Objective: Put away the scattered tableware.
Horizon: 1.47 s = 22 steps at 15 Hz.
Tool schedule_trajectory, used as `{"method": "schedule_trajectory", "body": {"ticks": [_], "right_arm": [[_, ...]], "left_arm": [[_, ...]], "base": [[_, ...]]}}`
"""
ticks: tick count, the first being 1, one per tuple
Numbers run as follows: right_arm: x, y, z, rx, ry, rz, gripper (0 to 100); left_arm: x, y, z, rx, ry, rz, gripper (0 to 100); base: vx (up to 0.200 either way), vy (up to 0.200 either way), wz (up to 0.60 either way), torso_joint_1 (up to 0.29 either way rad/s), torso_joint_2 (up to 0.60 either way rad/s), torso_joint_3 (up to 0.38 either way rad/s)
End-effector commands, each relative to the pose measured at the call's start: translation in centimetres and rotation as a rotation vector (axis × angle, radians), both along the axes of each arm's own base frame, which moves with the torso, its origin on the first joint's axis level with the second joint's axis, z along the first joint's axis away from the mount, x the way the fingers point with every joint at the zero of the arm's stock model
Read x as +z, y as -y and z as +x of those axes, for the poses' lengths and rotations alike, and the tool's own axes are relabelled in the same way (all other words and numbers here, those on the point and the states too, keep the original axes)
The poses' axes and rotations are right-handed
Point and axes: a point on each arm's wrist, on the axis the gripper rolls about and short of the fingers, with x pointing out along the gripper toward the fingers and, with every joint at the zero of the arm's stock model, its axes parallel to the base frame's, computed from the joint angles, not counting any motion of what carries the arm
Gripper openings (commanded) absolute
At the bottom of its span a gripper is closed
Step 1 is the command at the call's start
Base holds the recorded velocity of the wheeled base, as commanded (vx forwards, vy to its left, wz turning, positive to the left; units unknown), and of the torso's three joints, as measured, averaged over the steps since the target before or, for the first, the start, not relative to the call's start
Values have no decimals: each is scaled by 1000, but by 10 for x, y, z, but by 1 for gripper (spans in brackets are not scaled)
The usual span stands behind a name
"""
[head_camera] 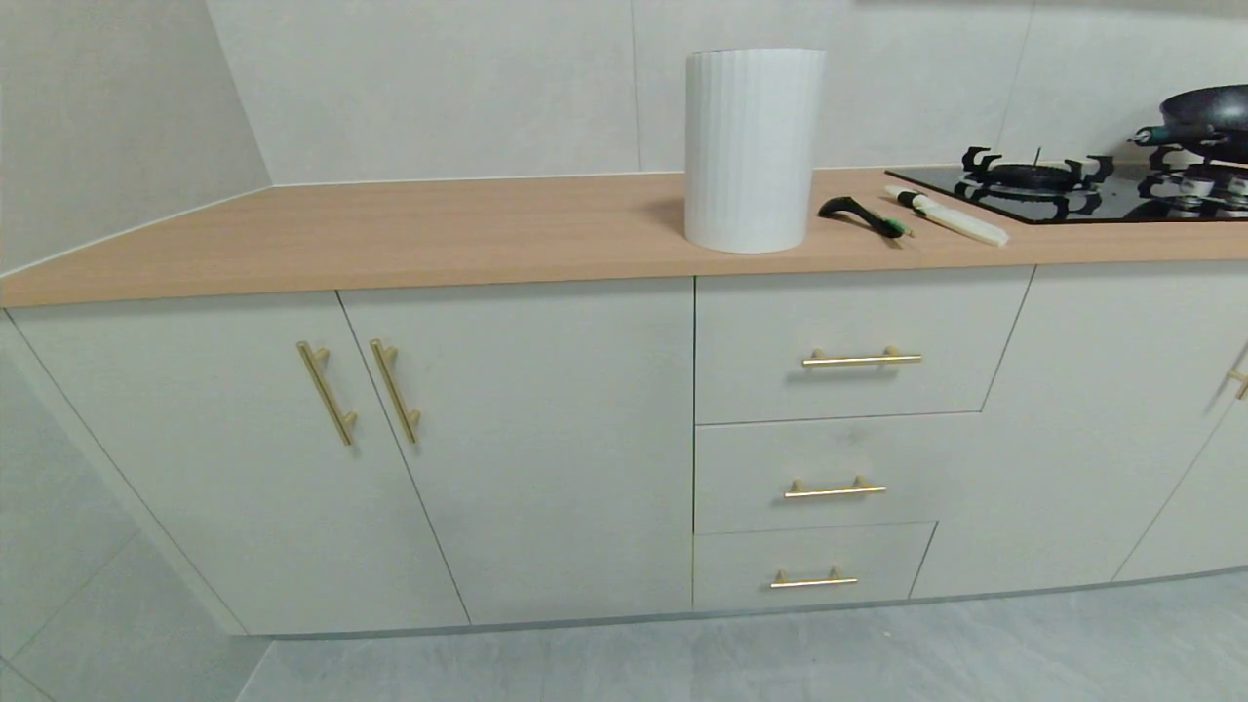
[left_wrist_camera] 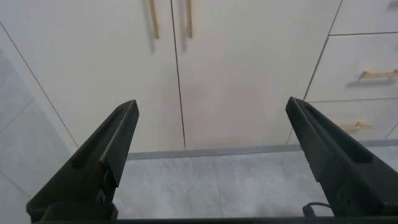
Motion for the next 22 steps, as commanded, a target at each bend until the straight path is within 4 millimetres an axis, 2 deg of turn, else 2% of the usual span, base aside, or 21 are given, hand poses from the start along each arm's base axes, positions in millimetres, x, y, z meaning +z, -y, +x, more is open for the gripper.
{"method": "schedule_trajectory", "body": {"ticks": [1,6,19,22], "right_arm": [[0,0,0,1,-1,0,100],[0,0,0,3,-1,0,100],[0,0,0,12,-1,0,100],[0,0,0,12,-1,-6,100]], "left_arm": [[0,0,0,1,-2,1,100],[0,0,0,1,-2,-1,100],[0,0,0,1,1,-1,100],[0,0,0,1,-2,-1,100]], "base": [[0,-200,0,7,2,2],[0,-200,0,3,2,4],[0,0,0,0,0,0],[0,0,400,0,6,2]]}}
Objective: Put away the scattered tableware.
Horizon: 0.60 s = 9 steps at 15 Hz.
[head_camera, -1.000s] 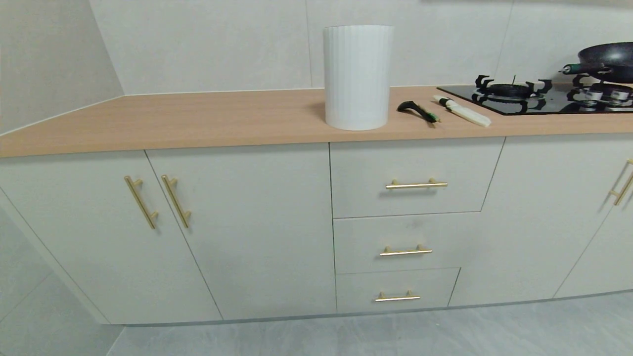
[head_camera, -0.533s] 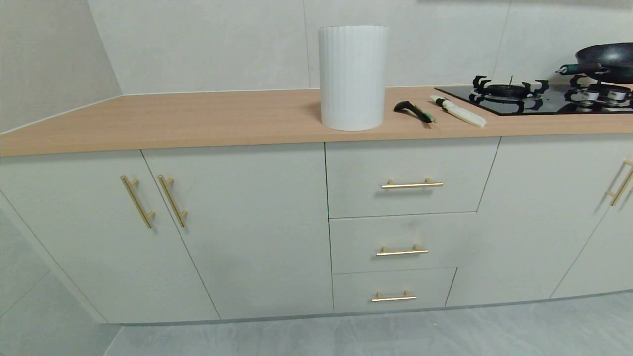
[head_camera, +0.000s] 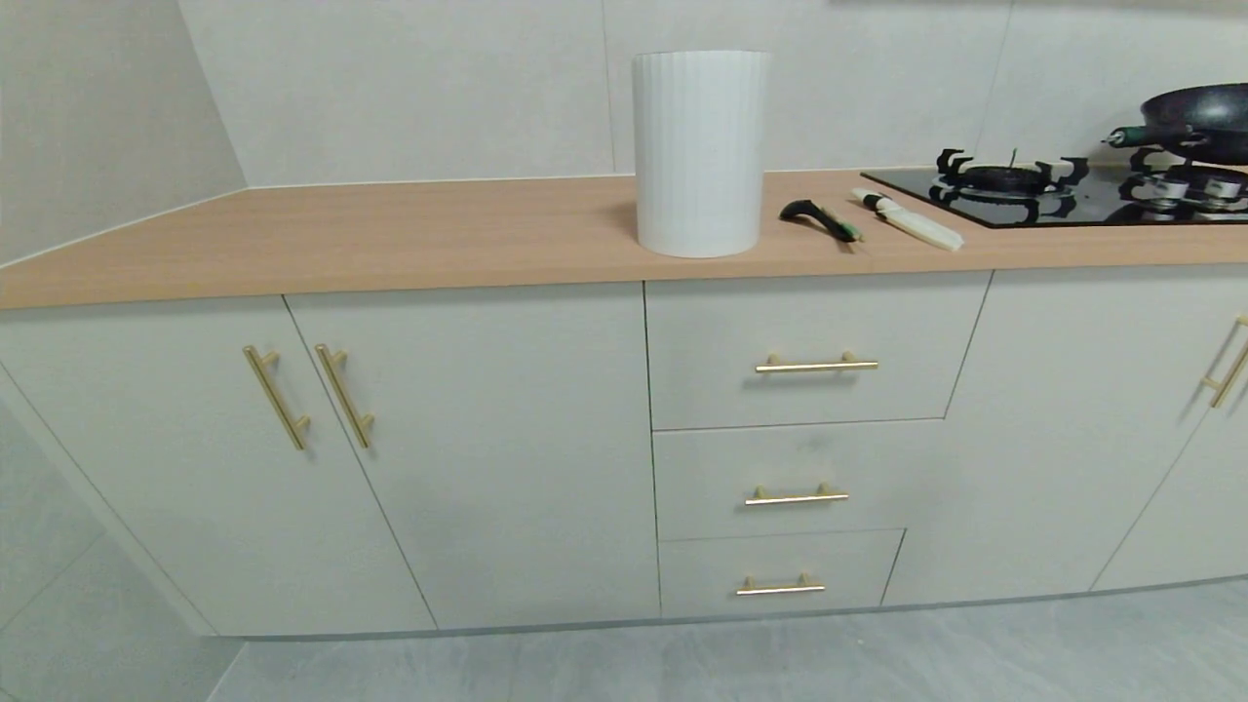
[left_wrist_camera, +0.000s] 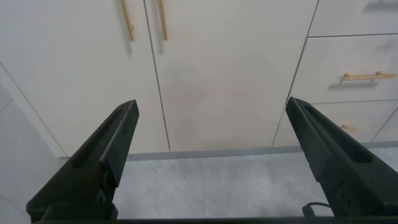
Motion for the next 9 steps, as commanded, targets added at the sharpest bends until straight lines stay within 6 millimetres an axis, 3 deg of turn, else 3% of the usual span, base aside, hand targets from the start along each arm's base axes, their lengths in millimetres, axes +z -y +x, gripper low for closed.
{"method": "schedule_trajectory", "body": {"ticks": [1,9], "right_arm": [[0,0,0,1,0,2,100],[0,0,0,1,-2,6,100]], "left_arm": [[0,0,0,0,0,0,100],[0,0,0,0,-2,0,100]], "base": [[0,0,0,0,0,0],[0,0,0,0,0,0]]}}
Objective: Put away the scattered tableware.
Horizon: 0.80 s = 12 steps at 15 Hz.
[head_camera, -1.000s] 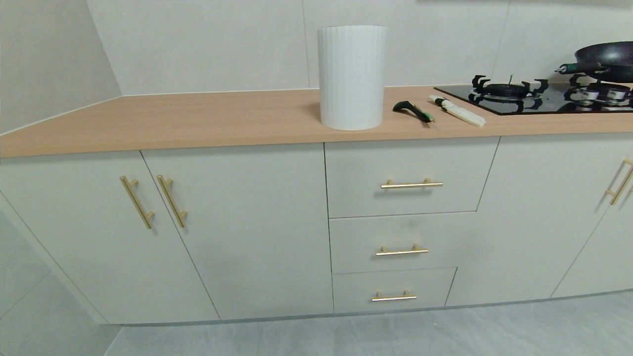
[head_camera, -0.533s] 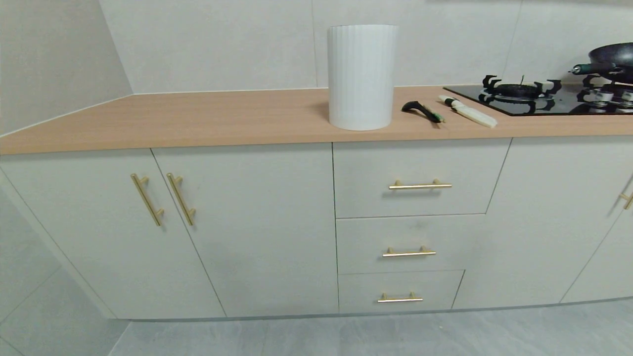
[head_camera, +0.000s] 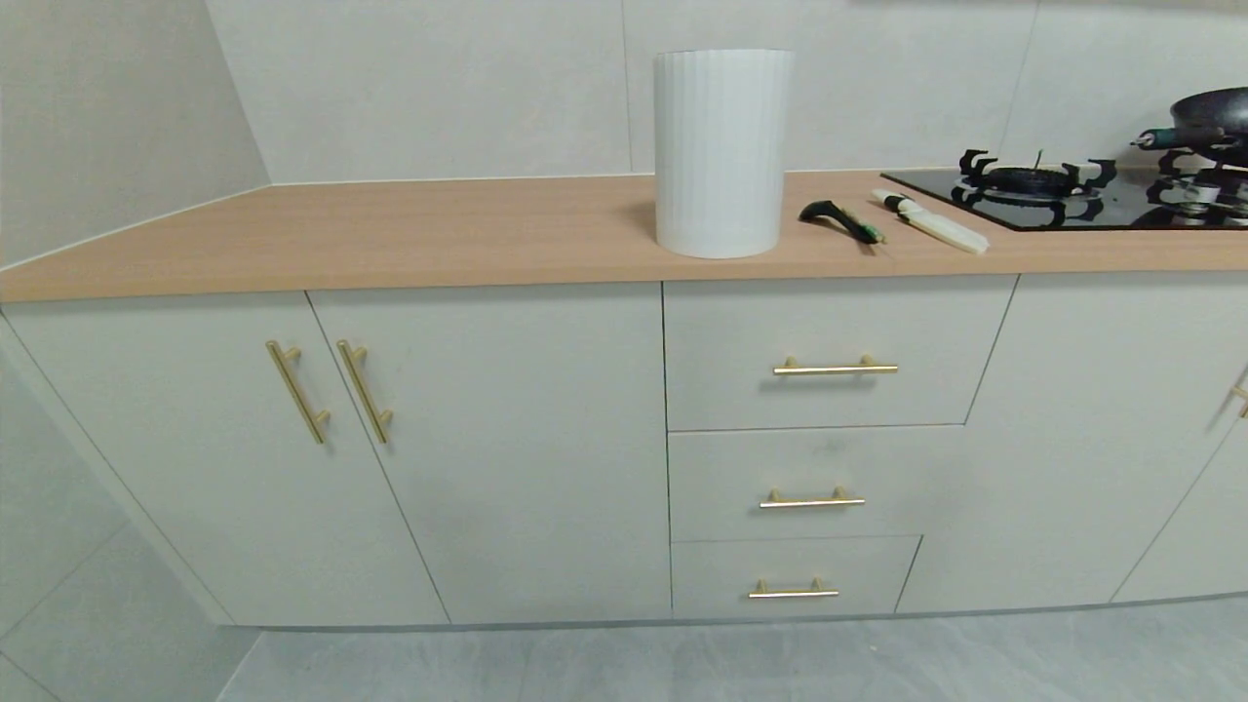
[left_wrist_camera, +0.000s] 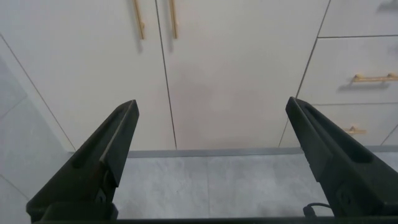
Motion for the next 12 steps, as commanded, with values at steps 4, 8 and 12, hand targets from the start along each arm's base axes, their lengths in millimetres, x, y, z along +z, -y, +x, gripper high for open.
{"method": "schedule_trajectory", "body": {"ticks": [4,8,12], "right_arm": [[0,0,0,2,0,1,100],[48,-2,-12,99,108,92,100],[99,-8,47,336,-248,114,100]], "left_arm": [[0,0,0,0,-1,0,100],[0,0,0,0,-1,0,100],[0,0,0,0,-1,0,100]], "base": [[0,0,0,0,0,0],[0,0,0,0,0,0],[0,0,0,0,0,0]]}}
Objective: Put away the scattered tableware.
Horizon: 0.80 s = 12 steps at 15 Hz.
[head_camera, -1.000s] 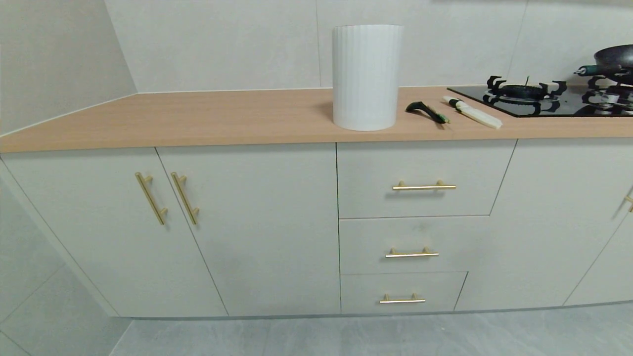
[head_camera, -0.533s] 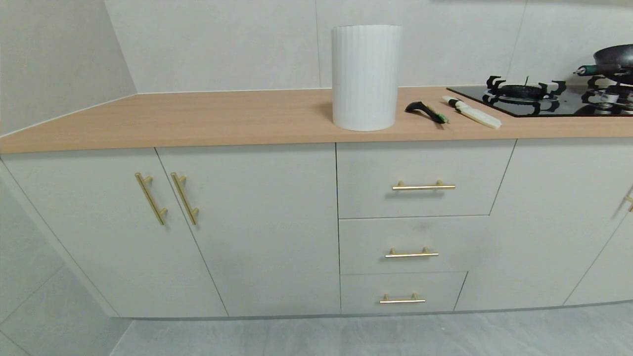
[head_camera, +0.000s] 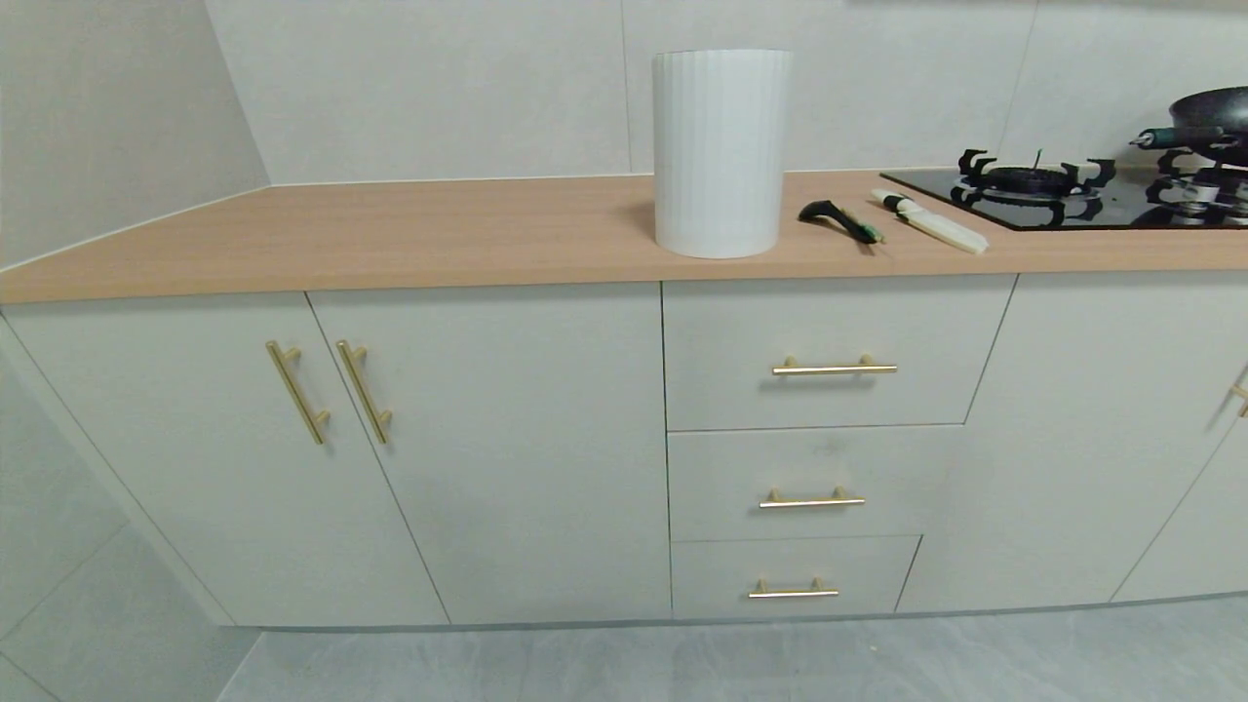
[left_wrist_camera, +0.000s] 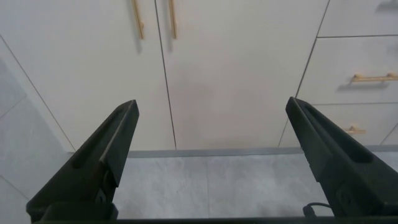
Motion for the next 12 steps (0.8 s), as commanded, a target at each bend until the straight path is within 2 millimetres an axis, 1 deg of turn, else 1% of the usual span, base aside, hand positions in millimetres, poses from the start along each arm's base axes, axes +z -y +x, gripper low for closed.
{"method": "schedule_trajectory", "body": {"ticks": [1,2,3,4,6,7,8,9,10,12], "right_arm": [[43,-8,62,168,-297,-1,100],[52,-13,91,170,-392,-7,100],[55,-17,119,170,-465,-13,100],[58,-22,146,177,-499,-15,100],[55,-33,197,189,-545,-24,100],[48,-41,221,200,-580,-35,100],[42,-48,236,211,-598,-44,100],[33,-57,256,227,-623,-53,100],[32,-59,260,232,-629,-57,100],[8,-76,295,246,-704,-84,100]], "left_arm": [[0,0,0,0,0,0,100],[0,0,0,0,-2,0,100],[0,0,0,0,0,0,100],[0,0,0,0,-2,0,100],[0,0,0,0,1,0,100],[0,0,0,0,0,0,100],[0,0,0,0,0,0,100],[0,0,0,0,0,0,100],[0,0,0,0,-2,0,100],[0,0,0,0,-2,0,100]], "base": [[0,0,0,0,0,0],[0,0,0,0,0,0],[0,0,0,0,0,0],[0,0,0,0,0,0],[0,0,0,0,0,0],[0,0,0,0,0,0],[0,0,0,0,0,0],[0,0,0,0,0,0],[0,0,0,0,0,0],[0,0,0,0,0,0]]}}
